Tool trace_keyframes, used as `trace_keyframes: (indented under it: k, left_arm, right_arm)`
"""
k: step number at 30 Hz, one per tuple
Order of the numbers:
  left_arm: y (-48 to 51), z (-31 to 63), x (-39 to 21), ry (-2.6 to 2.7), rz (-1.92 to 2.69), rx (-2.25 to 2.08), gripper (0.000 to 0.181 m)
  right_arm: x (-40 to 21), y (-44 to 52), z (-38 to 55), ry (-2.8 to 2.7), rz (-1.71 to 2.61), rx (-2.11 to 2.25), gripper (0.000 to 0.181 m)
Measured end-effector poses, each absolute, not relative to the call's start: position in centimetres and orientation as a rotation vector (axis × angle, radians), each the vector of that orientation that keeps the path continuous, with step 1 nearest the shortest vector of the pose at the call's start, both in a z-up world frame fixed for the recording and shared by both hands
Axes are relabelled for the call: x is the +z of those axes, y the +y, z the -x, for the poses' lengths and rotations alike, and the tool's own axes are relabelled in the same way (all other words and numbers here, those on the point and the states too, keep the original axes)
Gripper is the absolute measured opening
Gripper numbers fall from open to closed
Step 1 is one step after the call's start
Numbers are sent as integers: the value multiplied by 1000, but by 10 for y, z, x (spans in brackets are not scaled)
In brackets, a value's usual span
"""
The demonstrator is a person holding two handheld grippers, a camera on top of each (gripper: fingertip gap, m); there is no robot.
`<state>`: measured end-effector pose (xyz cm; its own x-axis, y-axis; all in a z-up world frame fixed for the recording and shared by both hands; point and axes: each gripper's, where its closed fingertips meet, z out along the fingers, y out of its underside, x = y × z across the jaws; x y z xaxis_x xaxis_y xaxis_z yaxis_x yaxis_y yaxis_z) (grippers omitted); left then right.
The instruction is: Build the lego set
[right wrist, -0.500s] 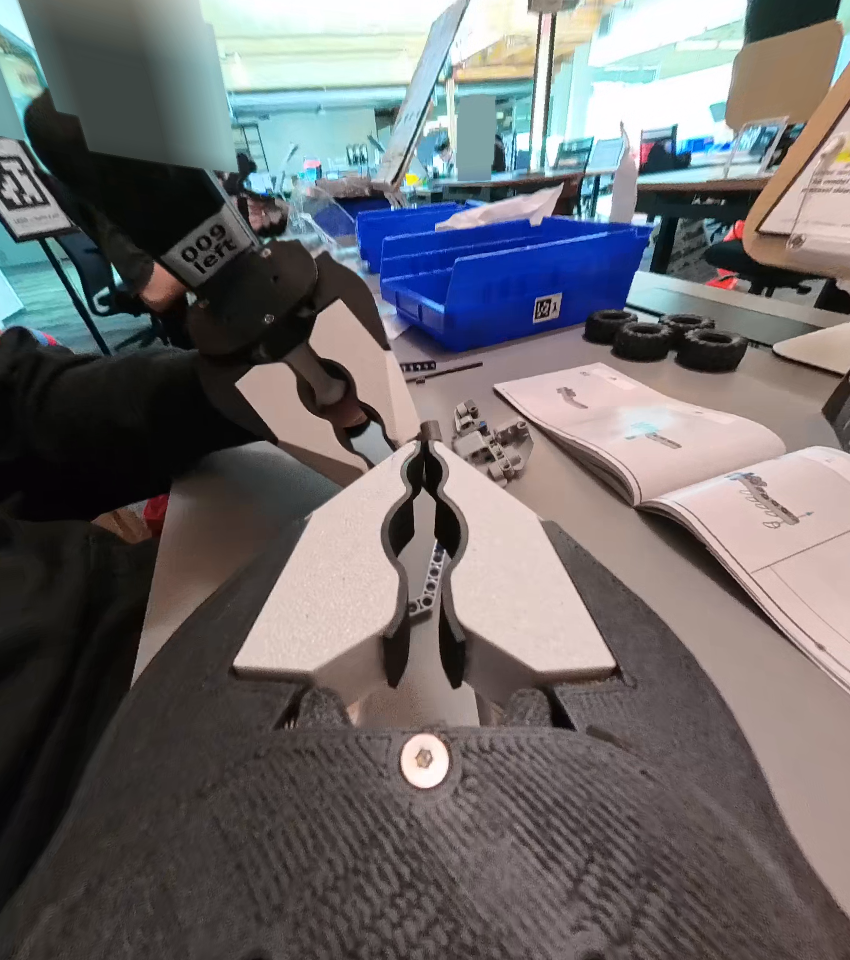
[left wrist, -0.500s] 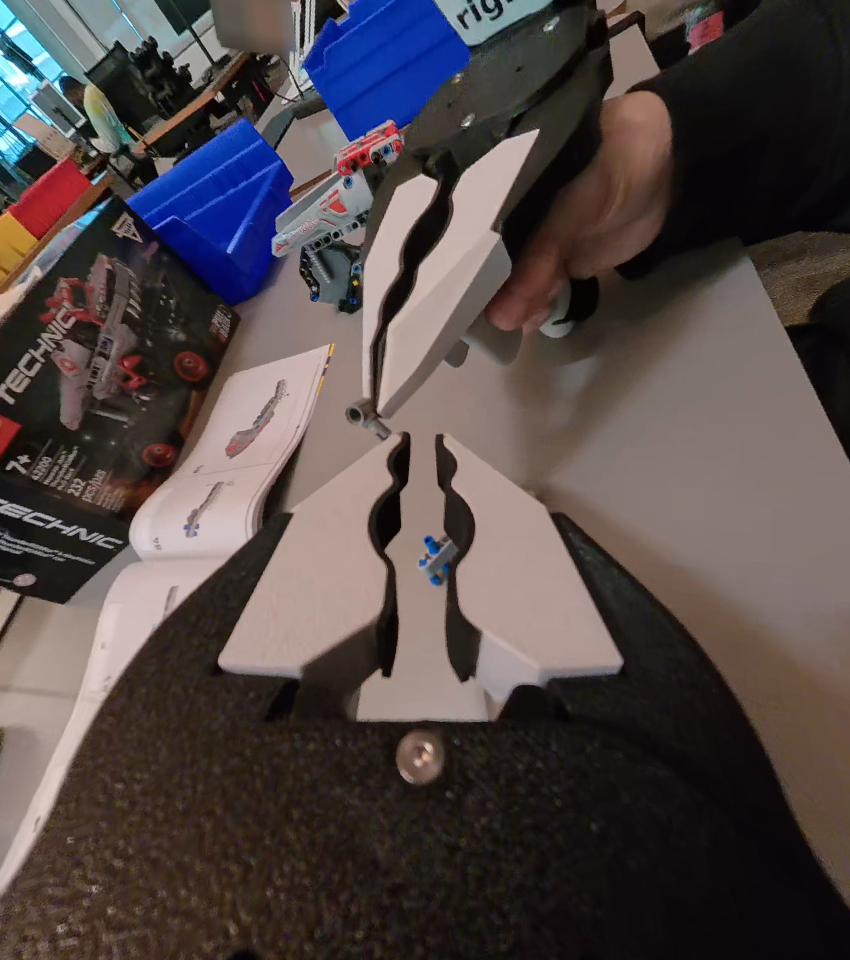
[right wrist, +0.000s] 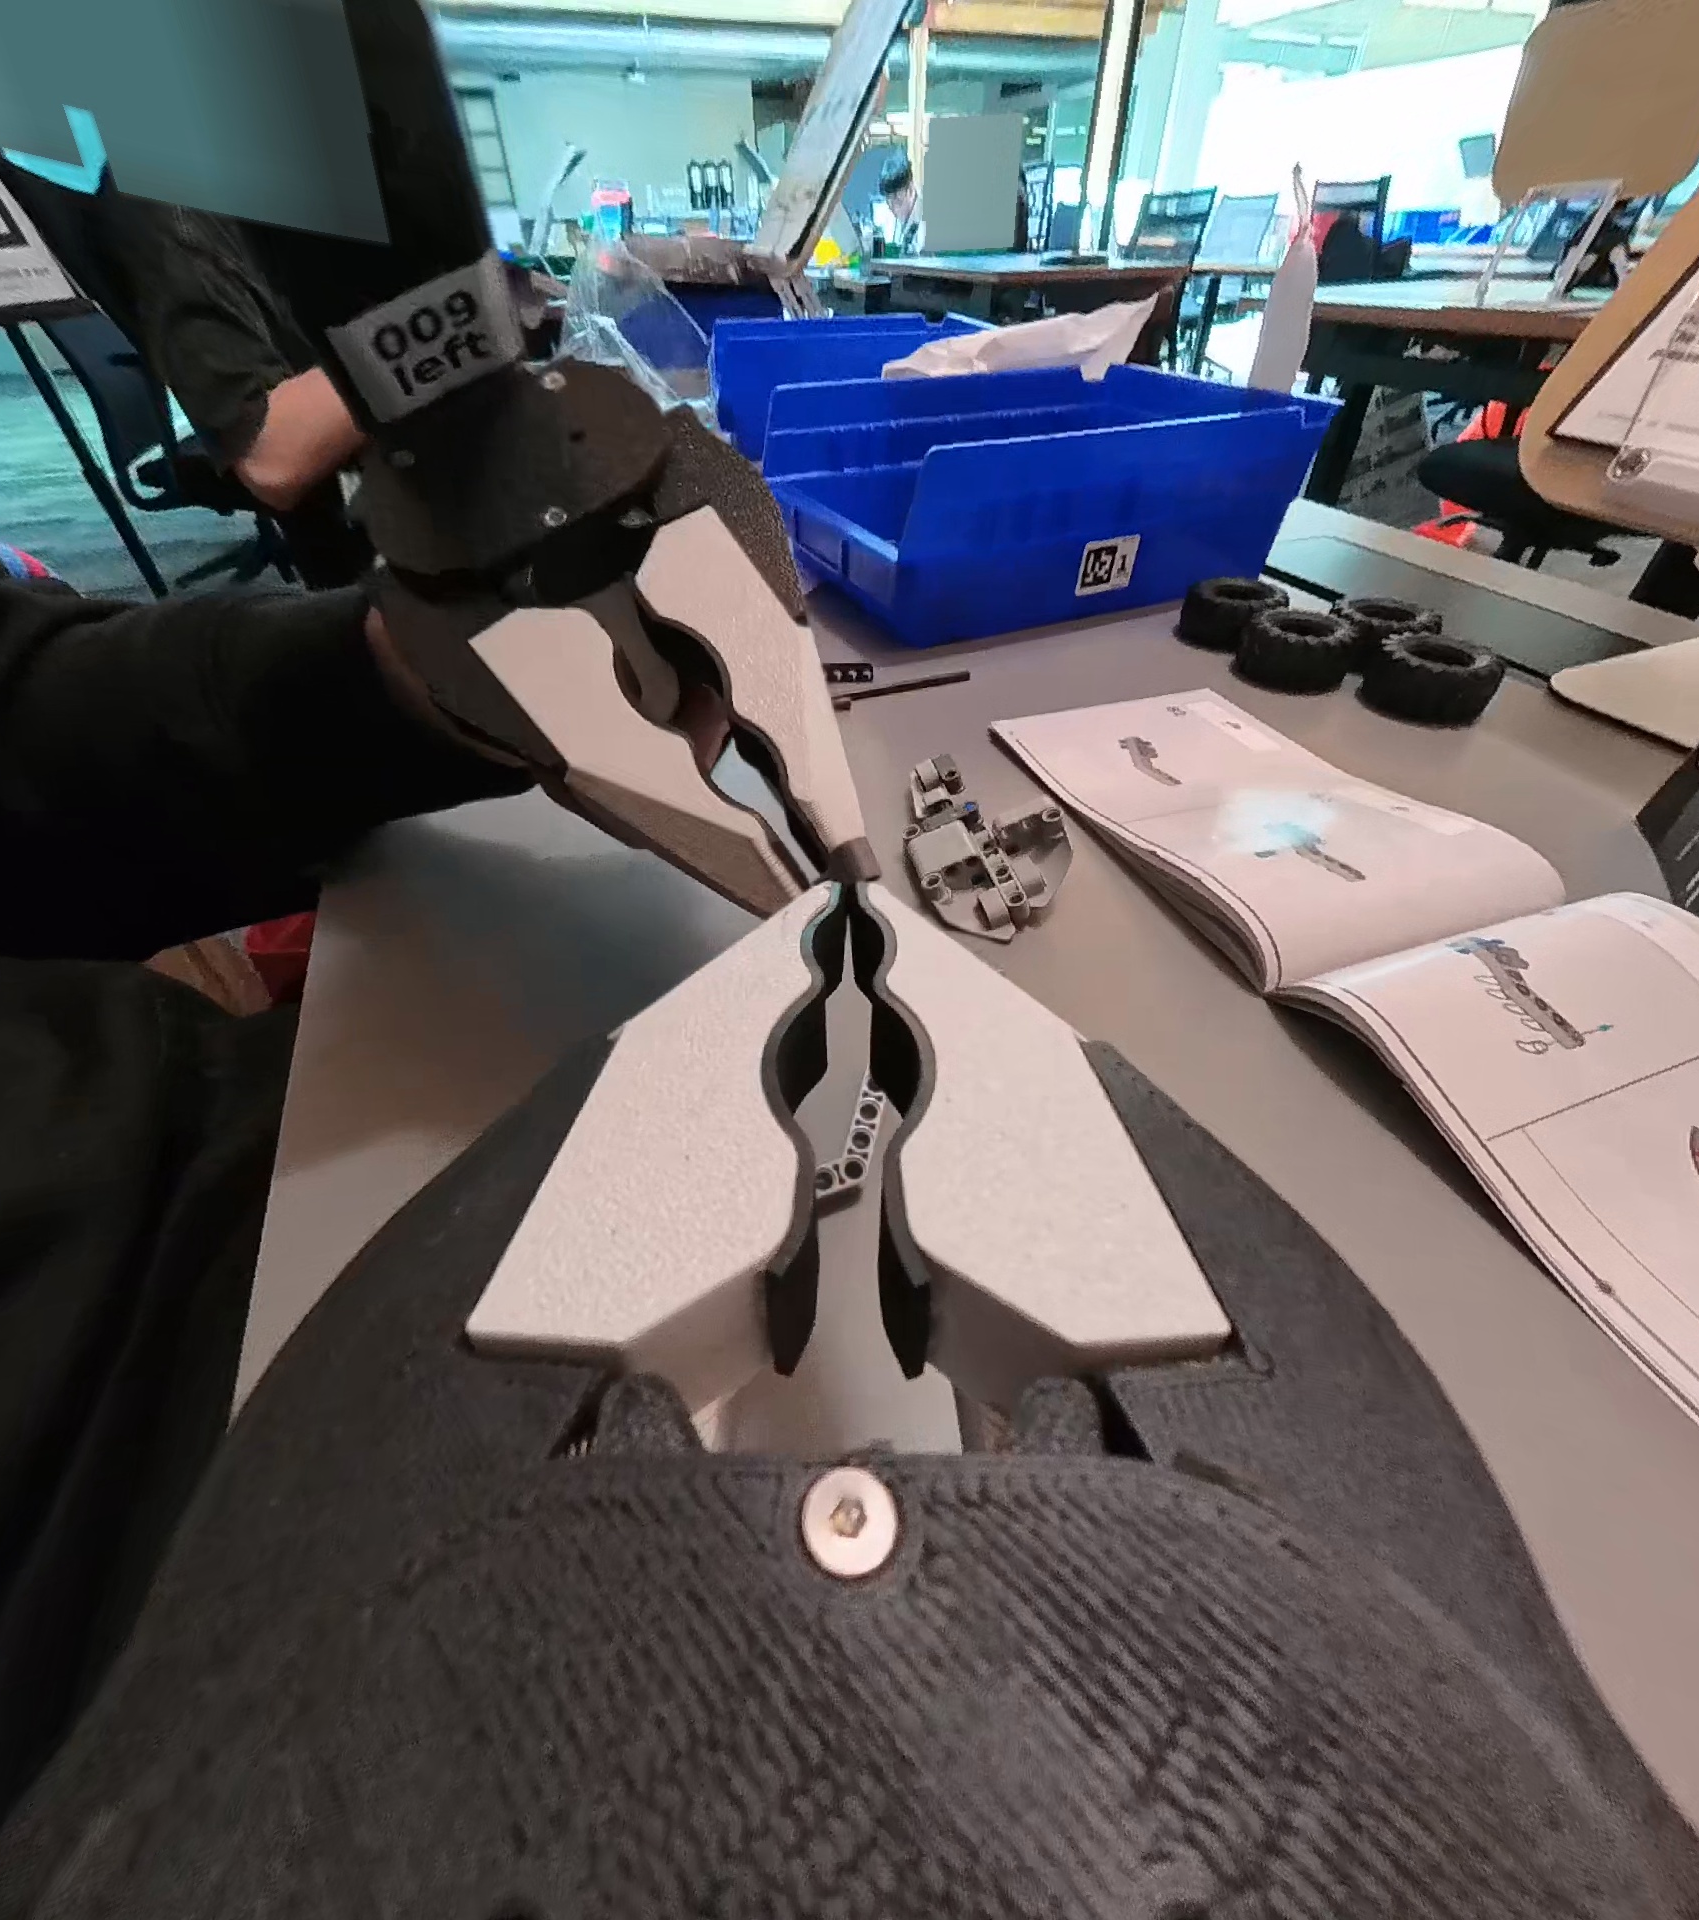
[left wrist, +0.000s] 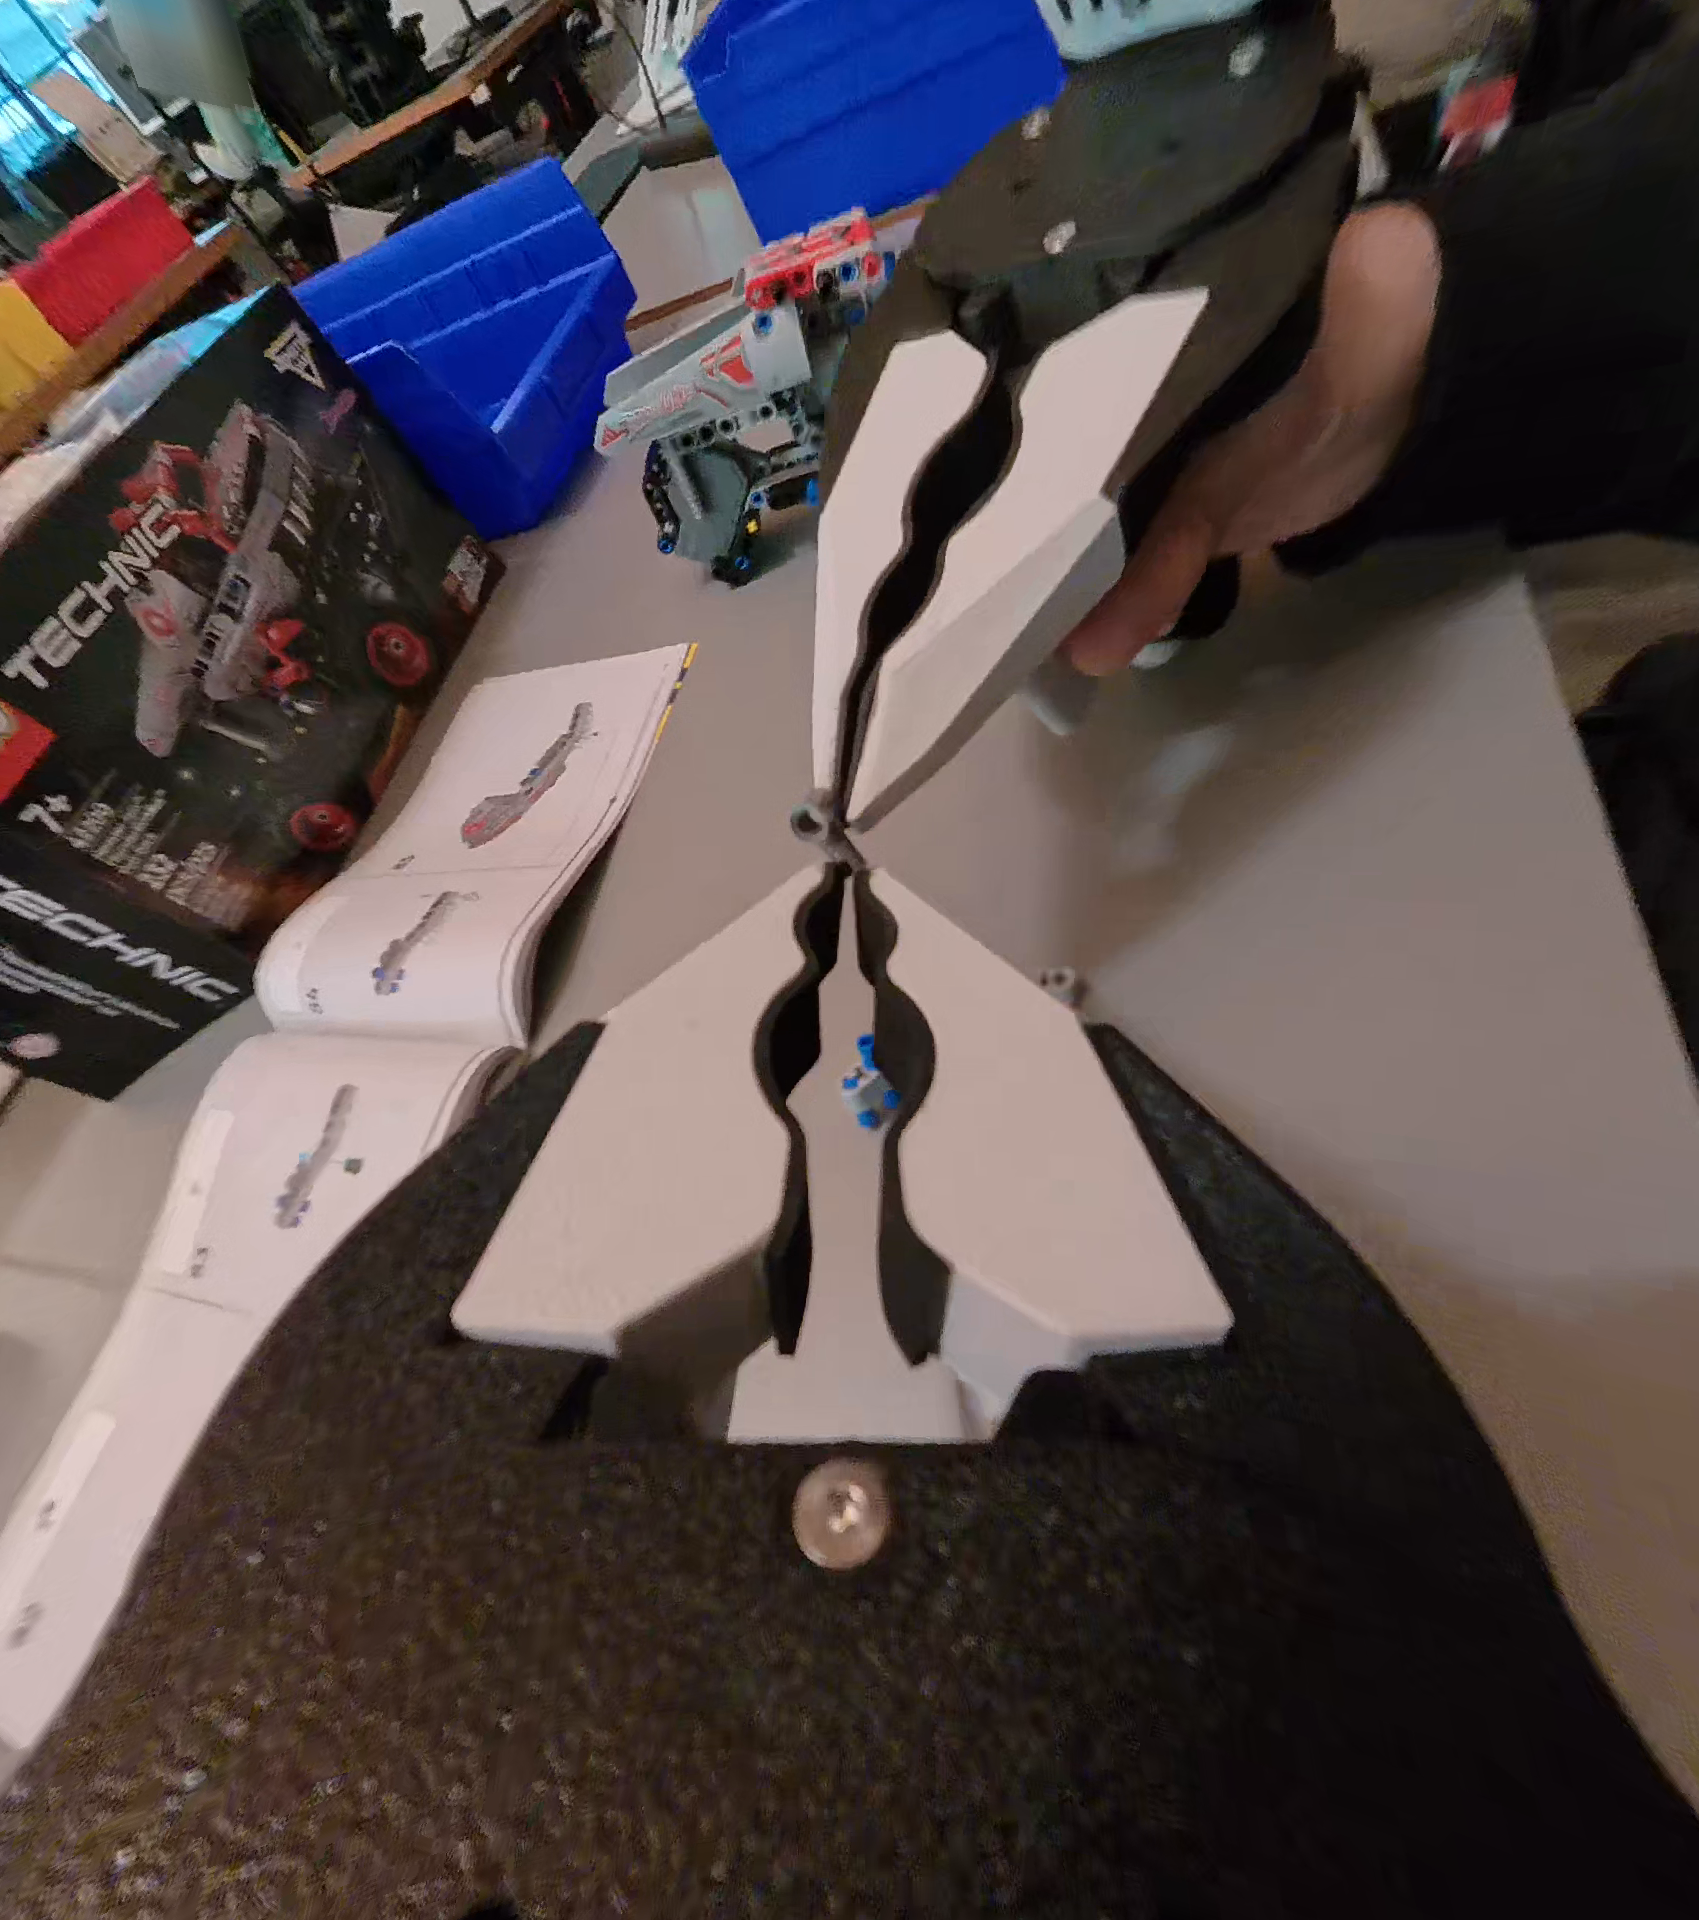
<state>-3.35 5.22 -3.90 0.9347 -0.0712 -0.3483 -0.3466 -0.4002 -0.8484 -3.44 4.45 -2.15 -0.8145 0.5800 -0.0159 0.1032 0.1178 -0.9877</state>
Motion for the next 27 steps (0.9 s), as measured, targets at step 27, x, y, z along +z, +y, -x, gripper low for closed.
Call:
trace_keyframes:
  k: [27]
  left_arm:
    - [61, 42, -39, 348, 1963, 586, 14]
  right_arm:
    - [-25, 49, 39, -2009, 1037, 1983, 3]
